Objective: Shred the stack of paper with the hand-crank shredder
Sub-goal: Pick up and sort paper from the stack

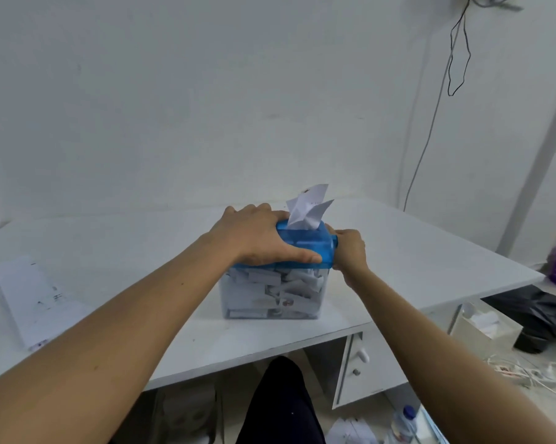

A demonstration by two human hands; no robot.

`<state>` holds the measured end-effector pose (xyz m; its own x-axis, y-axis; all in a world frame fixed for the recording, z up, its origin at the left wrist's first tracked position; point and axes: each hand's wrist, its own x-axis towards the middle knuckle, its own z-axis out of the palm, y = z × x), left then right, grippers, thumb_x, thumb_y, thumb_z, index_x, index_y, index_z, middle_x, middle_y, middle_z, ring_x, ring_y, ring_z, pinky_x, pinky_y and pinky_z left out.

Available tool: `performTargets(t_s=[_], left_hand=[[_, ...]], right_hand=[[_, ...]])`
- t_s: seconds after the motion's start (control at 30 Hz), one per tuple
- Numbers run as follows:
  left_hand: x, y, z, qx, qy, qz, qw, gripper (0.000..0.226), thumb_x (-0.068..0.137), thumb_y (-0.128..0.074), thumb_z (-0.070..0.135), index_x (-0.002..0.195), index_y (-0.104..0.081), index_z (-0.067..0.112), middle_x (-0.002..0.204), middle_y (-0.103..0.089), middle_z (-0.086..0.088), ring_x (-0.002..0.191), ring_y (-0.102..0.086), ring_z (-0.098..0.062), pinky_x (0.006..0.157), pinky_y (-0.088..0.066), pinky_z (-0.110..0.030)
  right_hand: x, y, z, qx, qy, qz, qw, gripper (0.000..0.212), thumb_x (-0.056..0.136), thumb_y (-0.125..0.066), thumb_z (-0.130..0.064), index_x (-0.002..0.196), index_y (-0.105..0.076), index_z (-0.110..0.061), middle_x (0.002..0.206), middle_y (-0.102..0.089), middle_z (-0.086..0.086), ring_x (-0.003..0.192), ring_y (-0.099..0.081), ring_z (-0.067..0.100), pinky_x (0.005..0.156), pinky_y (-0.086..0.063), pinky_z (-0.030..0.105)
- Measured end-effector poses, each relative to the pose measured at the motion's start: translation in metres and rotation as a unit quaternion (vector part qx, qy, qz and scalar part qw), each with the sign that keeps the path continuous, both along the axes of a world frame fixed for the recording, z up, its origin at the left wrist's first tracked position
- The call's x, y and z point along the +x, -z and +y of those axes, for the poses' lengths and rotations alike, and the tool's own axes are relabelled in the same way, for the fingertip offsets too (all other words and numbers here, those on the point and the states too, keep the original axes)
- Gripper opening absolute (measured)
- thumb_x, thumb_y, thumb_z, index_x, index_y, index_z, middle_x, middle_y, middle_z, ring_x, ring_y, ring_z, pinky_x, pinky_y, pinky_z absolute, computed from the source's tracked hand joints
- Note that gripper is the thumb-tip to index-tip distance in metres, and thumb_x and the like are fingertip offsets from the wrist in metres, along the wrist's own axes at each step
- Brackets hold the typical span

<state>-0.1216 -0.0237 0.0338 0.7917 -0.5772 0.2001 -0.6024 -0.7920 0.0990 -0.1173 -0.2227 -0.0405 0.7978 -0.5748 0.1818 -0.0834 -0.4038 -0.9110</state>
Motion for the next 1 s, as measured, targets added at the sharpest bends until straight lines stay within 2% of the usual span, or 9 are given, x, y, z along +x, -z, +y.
performTargets(t_s=[0.1,0.23,0.3,0.37,0.47,0.53,0.7,0.87,1.0], left_hand=[[0.000,0.001,0.000,-0.002,-0.009,0.004,1.000,0.073,0.062,-0.044,0.102,0.118,-0.052,0.055,0.100,-0.053,0.014,0.099,-0.052,-0.015,0.092,-0.037,-0.041],[-0.005,-0.001,-0.001,0.008,-0.024,0.013,1.000,0.080,0.060,-0.042,0.103,0.117,-0.053,0.050,0.105,-0.055,0.014,0.102,-0.053,-0.016,0.094,-0.037,-0.042],[-0.009,-0.003,-0.002,0.008,-0.037,0.016,0.999,0.067,0.061,-0.046,0.101,0.102,-0.047,0.049,0.112,-0.055,0.012,0.109,-0.052,-0.017,0.099,-0.036,-0.042],[-0.011,-0.004,-0.001,-0.003,-0.043,0.021,0.999,0.058,0.062,-0.048,0.100,0.091,-0.044,0.050,0.117,-0.056,0.012,0.112,-0.052,-0.018,0.102,-0.036,-0.043],[-0.011,-0.005,-0.001,0.005,-0.038,0.033,0.999,0.082,0.061,-0.046,0.101,0.127,-0.051,0.053,0.126,-0.057,0.012,0.118,-0.051,-0.018,0.103,-0.035,-0.043],[-0.011,-0.006,-0.001,0.008,-0.040,0.032,0.999,0.092,0.061,-0.047,0.102,0.137,-0.048,0.049,0.130,-0.056,0.012,0.120,-0.050,-0.019,0.104,-0.035,-0.043],[-0.018,-0.011,-0.002,-0.006,-0.054,0.049,0.997,0.069,0.066,-0.056,0.094,0.107,-0.036,0.043,0.112,-0.051,0.010,0.104,-0.047,-0.019,0.098,-0.036,-0.040],[-0.022,-0.014,-0.002,0.000,-0.048,0.052,0.997,0.060,0.071,-0.059,0.088,0.097,-0.028,0.044,0.097,-0.040,0.012,0.099,-0.039,-0.018,0.089,-0.032,-0.036],[-0.021,-0.015,-0.002,-0.012,-0.046,0.049,0.998,0.062,0.073,-0.060,0.086,0.102,-0.031,0.040,0.087,-0.034,0.017,0.097,-0.037,-0.018,0.087,-0.031,-0.036]], right_hand=[[-0.005,0.000,0.004,-0.017,0.033,-0.043,0.998,0.052,0.105,-0.049,-0.028,0.058,-0.045,-0.007,0.057,-0.048,0.007,0.031,-0.046,0.005,0.040,-0.036,0.017],[-0.030,0.000,0.011,-0.052,-0.008,0.040,0.998,0.042,0.103,-0.050,-0.014,0.061,-0.049,-0.008,0.056,-0.053,0.007,0.041,-0.051,0.013,0.047,-0.044,0.024],[-0.047,0.007,0.014,-0.059,-0.036,0.072,0.995,0.036,0.099,-0.050,-0.008,0.064,-0.050,-0.007,0.055,-0.054,0.008,0.042,-0.048,0.015,0.046,-0.041,0.025],[-0.062,0.009,0.017,0.001,-0.053,0.068,0.996,0.033,0.101,-0.048,-0.011,0.068,-0.051,-0.005,0.053,-0.053,0.007,0.037,-0.045,0.013,0.041,-0.037,0.025],[-0.084,-0.005,0.015,0.020,-0.083,0.095,0.992,0.031,0.103,-0.044,-0.016,0.075,-0.055,-0.007,0.057,-0.057,0.008,0.039,-0.047,0.013,0.043,-0.040,0.023],[-0.100,-0.015,0.012,0.019,-0.110,0.109,0.988,0.027,0.102,-0.045,-0.018,0.082,-0.059,-0.007,0.057,-0.059,0.007,0.042,-0.049,0.013,0.047,-0.042,0.025],[-0.126,-0.058,0.012,0.144,-0.223,0.039,0.963,0.032,0.099,-0.054,-0.024,0.070,-0.045,-0.014,0.055,-0.034,-0.001,0.042,-0.035,0.014,0.042,-0.032,0.023],[-0.097,-0.078,0.004,0.111,-0.246,-0.055,0.961,0.040,0.100,-0.060,-0.035,0.069,-0.042,-0.017,0.057,-0.037,-0.003,0.048,-0.037,0.013,0.046,-0.036,0.023],[-0.060,-0.081,-0.002,0.038,-0.206,-0.069,0.975,0.043,0.096,-0.060,-0.049,0.075,-0.047,-0.013,0.058,-0.042,-0.003,0.049,-0.041,0.012,0.050,-0.040,0.024]])
